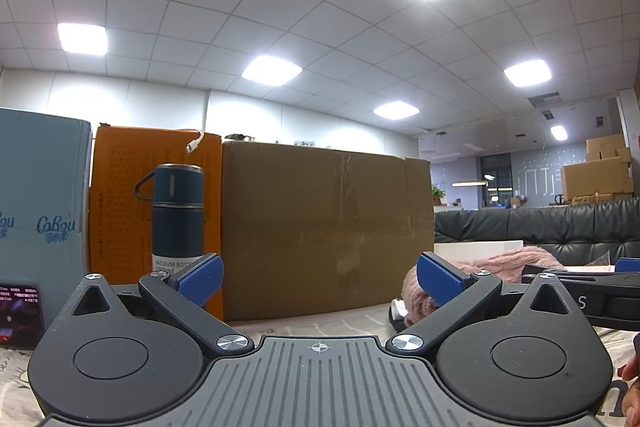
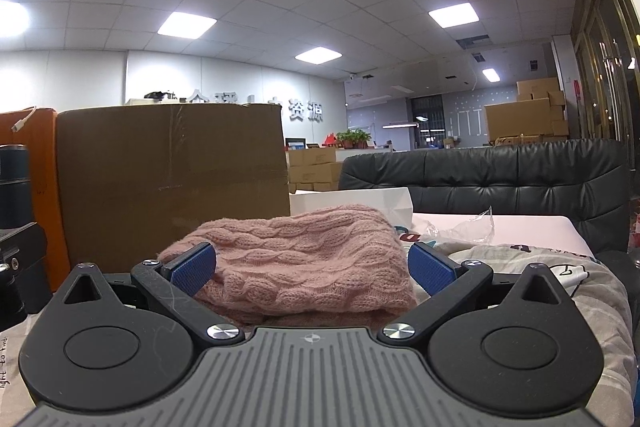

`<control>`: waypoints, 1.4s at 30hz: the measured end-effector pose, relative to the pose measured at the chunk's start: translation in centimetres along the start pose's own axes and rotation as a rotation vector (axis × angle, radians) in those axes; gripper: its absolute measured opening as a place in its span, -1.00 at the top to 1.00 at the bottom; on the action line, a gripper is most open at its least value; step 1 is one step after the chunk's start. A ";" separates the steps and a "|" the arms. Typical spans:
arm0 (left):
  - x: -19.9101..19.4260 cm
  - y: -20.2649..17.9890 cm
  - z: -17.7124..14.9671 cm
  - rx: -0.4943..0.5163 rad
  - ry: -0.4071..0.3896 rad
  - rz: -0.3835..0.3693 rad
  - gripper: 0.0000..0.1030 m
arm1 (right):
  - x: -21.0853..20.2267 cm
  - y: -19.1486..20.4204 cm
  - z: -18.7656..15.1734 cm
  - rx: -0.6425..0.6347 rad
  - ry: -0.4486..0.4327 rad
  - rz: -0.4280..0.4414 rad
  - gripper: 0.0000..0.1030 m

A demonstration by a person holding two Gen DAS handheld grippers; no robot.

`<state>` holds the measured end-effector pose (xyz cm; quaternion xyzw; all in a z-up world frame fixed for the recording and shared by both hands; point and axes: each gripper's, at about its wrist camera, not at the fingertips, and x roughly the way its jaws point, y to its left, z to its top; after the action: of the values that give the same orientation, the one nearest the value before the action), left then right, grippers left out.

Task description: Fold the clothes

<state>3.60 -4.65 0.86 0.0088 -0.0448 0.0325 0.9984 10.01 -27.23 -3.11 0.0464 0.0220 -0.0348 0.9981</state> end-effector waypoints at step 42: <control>-0.1 0.0 0.0 0.001 -0.002 0.004 -1.00 | 0.1 -0.6 0.0 0.034 0.011 0.006 -1.00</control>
<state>3.54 -4.71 0.82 0.0090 -0.0460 0.0345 0.9983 10.11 -27.82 -3.21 0.0639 0.0267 -0.0321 0.9971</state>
